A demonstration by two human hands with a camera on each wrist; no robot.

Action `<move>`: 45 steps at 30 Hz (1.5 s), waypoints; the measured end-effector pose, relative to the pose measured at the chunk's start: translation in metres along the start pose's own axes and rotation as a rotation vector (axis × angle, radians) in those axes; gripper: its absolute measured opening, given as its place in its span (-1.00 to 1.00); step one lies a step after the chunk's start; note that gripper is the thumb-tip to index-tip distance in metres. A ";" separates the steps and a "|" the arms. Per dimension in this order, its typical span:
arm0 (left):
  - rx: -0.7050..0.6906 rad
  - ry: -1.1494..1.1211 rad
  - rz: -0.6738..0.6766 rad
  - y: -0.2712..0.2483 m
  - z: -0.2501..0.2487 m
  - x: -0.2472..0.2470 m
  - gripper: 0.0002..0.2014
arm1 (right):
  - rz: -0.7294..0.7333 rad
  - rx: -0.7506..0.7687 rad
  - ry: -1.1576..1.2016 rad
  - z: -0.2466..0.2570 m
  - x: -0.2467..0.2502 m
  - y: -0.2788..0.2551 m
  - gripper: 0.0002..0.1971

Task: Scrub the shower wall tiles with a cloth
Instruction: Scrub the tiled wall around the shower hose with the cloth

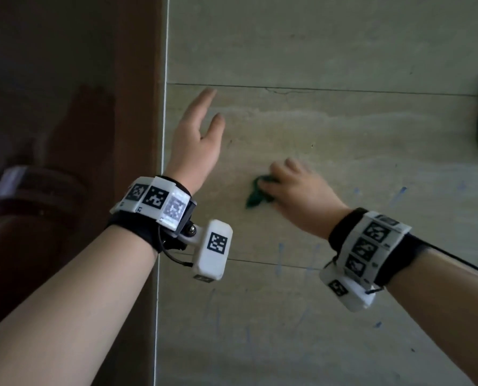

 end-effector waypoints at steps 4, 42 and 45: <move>0.013 -0.018 -0.010 0.000 0.000 0.004 -0.55 | -0.099 -0.230 0.059 -0.023 0.015 0.012 -0.76; 0.308 -0.552 0.681 -0.048 -0.049 -0.120 -0.70 | -0.360 -1.108 1.445 -0.067 0.044 -0.066 -0.87; 0.335 -0.502 0.624 -0.044 -0.044 -0.119 -0.79 | -0.346 -1.124 1.481 -0.067 0.044 -0.067 -0.85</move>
Point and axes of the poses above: each hand's wrist, its own y-axis towards the middle knuckle, its own x-axis out of the back of the hand, z = x × y, the point moved 7 cm from there along y, towards the middle knuckle, and after that the axes turned 6 degrees about -z, right-handed, at the moved point
